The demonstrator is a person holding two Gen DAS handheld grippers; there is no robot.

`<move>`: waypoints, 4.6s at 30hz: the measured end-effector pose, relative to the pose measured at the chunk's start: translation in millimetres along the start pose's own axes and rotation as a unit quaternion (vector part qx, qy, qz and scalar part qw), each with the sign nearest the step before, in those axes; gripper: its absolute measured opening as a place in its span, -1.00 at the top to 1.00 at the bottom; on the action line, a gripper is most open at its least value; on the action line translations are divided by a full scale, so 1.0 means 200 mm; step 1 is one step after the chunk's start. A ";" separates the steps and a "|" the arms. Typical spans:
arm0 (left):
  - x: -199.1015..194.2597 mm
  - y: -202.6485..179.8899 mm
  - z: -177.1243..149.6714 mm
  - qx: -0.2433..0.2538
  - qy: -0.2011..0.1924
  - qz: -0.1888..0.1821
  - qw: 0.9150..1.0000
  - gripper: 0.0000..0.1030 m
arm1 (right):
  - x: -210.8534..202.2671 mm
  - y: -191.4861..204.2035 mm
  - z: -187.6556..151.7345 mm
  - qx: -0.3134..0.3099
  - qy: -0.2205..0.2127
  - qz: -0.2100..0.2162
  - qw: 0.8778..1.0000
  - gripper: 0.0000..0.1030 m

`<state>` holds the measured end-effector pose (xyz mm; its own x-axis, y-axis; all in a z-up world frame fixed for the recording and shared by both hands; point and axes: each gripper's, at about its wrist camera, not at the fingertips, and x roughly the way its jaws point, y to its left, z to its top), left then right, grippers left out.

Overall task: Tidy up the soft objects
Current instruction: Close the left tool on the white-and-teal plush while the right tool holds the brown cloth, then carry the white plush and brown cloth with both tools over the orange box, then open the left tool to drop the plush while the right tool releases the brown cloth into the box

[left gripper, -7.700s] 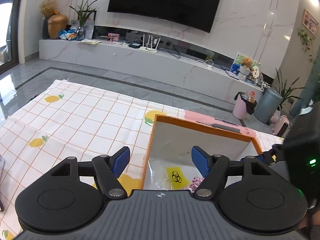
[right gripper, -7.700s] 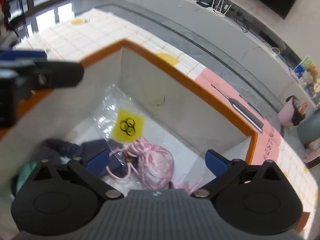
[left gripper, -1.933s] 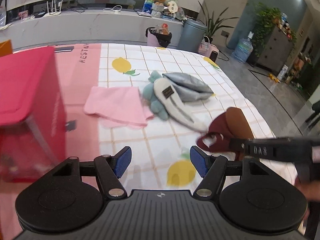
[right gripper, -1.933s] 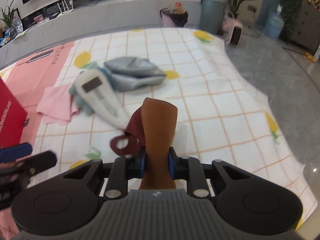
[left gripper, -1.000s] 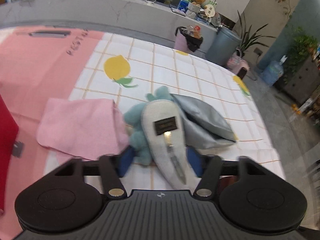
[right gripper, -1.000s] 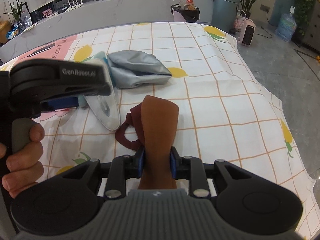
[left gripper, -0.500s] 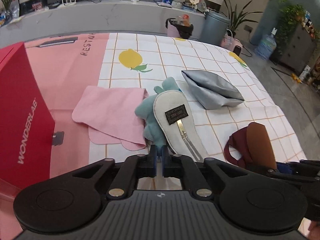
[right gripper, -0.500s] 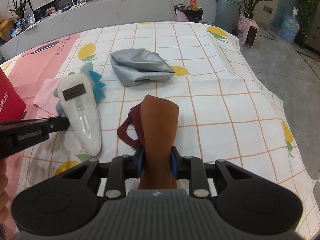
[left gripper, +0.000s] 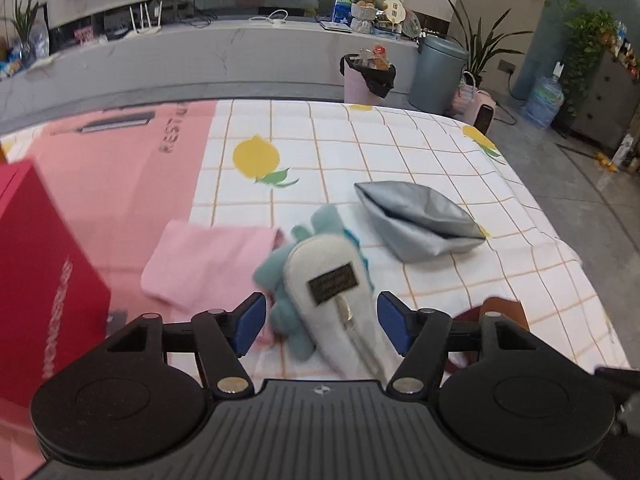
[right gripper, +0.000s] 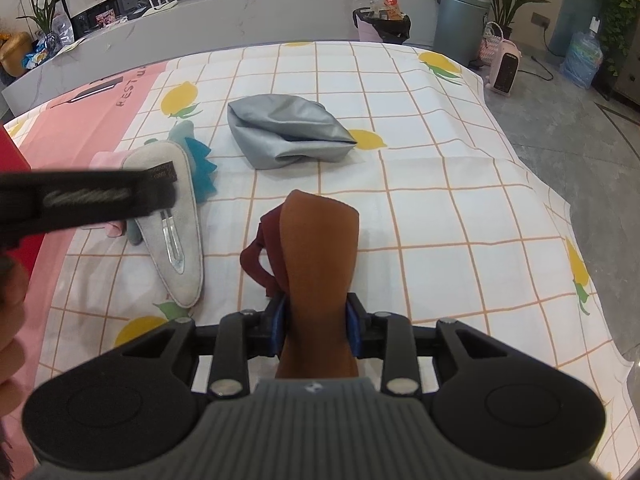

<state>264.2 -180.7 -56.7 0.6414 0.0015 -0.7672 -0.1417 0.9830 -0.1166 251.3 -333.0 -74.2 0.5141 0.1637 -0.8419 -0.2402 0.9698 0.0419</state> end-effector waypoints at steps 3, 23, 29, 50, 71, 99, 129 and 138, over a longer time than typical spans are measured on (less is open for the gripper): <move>0.08 -0.04 0.02 -0.007 0.016 0.029 0.999 -0.46 | 0.00 0.00 0.00 -0.002 0.000 -0.001 1.000 0.39; -0.13 0.15 -0.20 0.067 0.036 -0.028 0.997 -0.17 | 0.00 0.03 -0.01 -0.020 0.006 -0.003 1.000 0.34; -0.08 -0.05 -0.22 0.164 0.013 0.029 0.986 -0.36 | 0.00 0.03 -0.01 -0.022 0.006 -0.003 1.000 0.34; -0.18 -0.03 -0.28 0.157 -0.007 0.033 0.987 -0.05 | -0.05 0.06 -0.04 -0.035 0.014 0.042 0.998 0.69; -0.81 0.42 -0.02 0.128 -0.106 0.039 0.985 -0.05 | -0.60 0.52 0.22 -0.043 -0.161 0.009 0.986 0.70; -0.54 1.51 0.01 0.058 0.011 0.014 0.998 -0.05 | -0.33 2.08 0.60 -0.319 -0.071 0.151 0.933 0.68; -0.25 1.68 0.03 -0.091 0.141 -0.006 0.986 -0.43 | 0.09 2.20 0.62 -0.371 0.039 0.095 0.923 0.63; -0.46 1.72 0.01 -0.101 0.109 -0.019 0.989 -0.71 | 0.07 2.19 0.64 -0.370 0.045 0.095 0.923 0.62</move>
<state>158.7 158.2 -24.7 0.4738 -0.0971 -0.8753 -0.2815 0.9251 -0.2549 259.1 116.9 2.5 0.3422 0.2698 -0.9000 -0.8330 0.5304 -0.1578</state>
